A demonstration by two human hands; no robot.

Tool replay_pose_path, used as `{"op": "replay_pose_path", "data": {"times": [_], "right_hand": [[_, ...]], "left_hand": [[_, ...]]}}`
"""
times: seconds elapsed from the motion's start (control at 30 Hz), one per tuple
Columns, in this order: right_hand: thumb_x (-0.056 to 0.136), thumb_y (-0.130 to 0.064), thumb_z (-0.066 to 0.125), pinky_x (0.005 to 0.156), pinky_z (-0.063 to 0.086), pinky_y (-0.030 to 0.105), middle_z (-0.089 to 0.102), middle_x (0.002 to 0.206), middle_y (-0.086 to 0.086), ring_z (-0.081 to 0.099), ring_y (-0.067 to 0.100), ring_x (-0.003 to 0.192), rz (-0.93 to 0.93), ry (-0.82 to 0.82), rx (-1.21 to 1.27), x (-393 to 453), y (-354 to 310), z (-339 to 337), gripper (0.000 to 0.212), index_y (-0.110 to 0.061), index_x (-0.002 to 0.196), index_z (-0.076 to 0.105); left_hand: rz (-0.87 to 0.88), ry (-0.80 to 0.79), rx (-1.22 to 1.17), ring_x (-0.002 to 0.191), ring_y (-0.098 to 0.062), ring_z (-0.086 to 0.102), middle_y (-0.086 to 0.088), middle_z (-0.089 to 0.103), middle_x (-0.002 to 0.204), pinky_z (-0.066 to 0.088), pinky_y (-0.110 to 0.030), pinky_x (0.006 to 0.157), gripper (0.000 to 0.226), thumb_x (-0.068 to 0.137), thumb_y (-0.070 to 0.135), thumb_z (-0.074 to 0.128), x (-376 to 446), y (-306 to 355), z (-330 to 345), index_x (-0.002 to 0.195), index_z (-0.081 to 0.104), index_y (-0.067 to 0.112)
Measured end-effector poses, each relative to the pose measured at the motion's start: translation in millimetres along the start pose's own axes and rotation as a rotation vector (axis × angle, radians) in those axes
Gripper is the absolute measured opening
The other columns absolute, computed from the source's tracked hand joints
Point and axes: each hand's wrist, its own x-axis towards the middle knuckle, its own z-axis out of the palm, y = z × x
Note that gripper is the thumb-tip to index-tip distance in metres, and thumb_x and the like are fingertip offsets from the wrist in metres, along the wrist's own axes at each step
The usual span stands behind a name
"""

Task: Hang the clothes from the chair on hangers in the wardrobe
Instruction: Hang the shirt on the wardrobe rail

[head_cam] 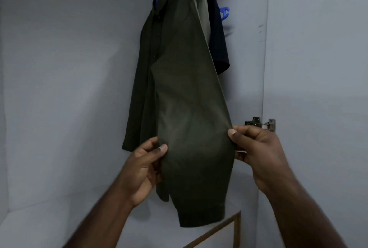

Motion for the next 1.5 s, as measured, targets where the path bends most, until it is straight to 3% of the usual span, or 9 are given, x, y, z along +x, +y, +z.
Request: {"op": "replay_pose_path", "data": {"times": [0.17,0.4,0.57,0.73,0.83,1.03,1.2,1.33,1.5], "right_hand": [[0.093,-0.016,0.065,0.067,0.057,0.028,0.075,0.084,0.003,0.071,0.016,0.075,0.019,-0.050,-0.036,-3.6,11.6,23.1,0.012,-0.014,0.101,0.073],[0.092,-0.020,0.067,0.068,0.061,0.033,0.076,0.085,-0.003,0.072,0.015,0.078,-0.099,-0.027,-0.095,-10.9,19.9,50.9,0.008,-0.023,0.095,0.074],[0.090,-0.026,0.070,0.070,0.062,0.030,0.073,0.083,-0.016,0.070,0.003,0.078,-0.222,-0.044,-0.245,-26.4,18.1,82.1,0.007,-0.033,0.093,0.072],[0.092,-0.022,0.057,0.072,0.058,0.030,0.074,0.088,-0.008,0.069,0.007,0.077,-0.447,-0.130,-0.467,-31.5,26.1,158.6,0.020,-0.022,0.102,0.074],[0.096,-0.021,0.057,0.064,0.050,0.016,0.073,0.084,-0.007,0.066,0.004,0.073,-0.459,-0.227,-0.497,-38.2,25.5,176.5,0.018,-0.021,0.097,0.075],[0.092,-0.027,0.068,0.085,0.059,0.034,0.073,0.094,-0.011,0.069,0.005,0.091,0.041,0.045,0.022,-3.8,50.4,133.1,0.011,-0.034,0.100,0.072],[0.098,-0.029,0.060,0.087,0.058,0.039,0.076,0.103,0.005,0.071,0.025,0.101,0.384,-0.241,0.354,7.0,68.1,150.5,0.022,-0.017,0.111,0.072],[0.092,-0.013,0.066,0.086,0.057,0.037,0.076,0.103,0.009,0.071,0.023,0.092,0.386,-0.191,0.609,11.0,65.9,154.6,0.024,-0.012,0.116,0.070],[0.090,-0.007,0.068,0.077,0.055,0.031,0.076,0.088,0.004,0.069,0.014,0.076,0.216,-0.165,0.494,1.5,64.5,162.0,0.022,-0.013,0.111,0.069]], "left_hand": [[0.167,0.076,0.110,0.106,-0.028,0.070,-0.007,0.072,0.119,0.057,-0.039,0.075,0.045,0.076,0.026,0.076,-14.9,20.4,-24.1,0.120,0.069,0.018],[0.106,0.265,0.390,0.100,-0.022,0.071,0.000,0.075,0.105,0.060,-0.034,0.073,0.027,0.093,0.014,0.066,-1.6,9.8,-42.9,0.117,0.066,0.025],[0.293,0.371,0.678,0.102,-0.011,0.067,0.009,0.070,0.108,0.057,-0.036,0.090,0.029,0.092,0.023,0.068,0.7,17.9,-29.8,0.119,0.065,0.036],[0.271,0.146,0.472,0.067,-0.018,0.065,-0.010,0.067,0.074,0.055,-0.028,0.061,0.036,0.082,0.042,0.067,-3.2,55.1,-8.3,0.083,0.066,0.006],[0.254,0.220,0.406,0.080,-0.028,0.073,-0.015,0.075,0.089,0.061,-0.032,0.069,0.024,0.092,0.020,0.068,2.6,65.8,-19.2,0.095,0.070,-0.003],[0.111,0.242,0.241,0.093,-0.032,0.074,-0.020,0.074,0.106,0.062,-0.037,0.077,0.026,0.093,0.016,0.064,0.2,78.3,-51.8,0.112,0.069,-0.002],[0.047,0.174,0.185,0.104,-0.034,0.071,-0.021,0.071,0.116,0.061,-0.040,0.084,0.039,0.089,0.019,0.064,-0.9,86.5,-73.3,0.120,0.066,-0.004],[0.085,0.229,0.240,0.099,-0.031,0.072,-0.020,0.073,0.112,0.062,-0.036,0.080,0.035,0.090,0.018,0.064,3.9,95.6,-95.3,0.116,0.067,-0.004],[0.117,0.342,0.339,0.097,-0.031,0.073,-0.018,0.074,0.109,0.059,-0.038,0.085,0.029,0.092,0.019,0.065,20.0,99.4,-121.2,0.113,0.070,0.000]]}}
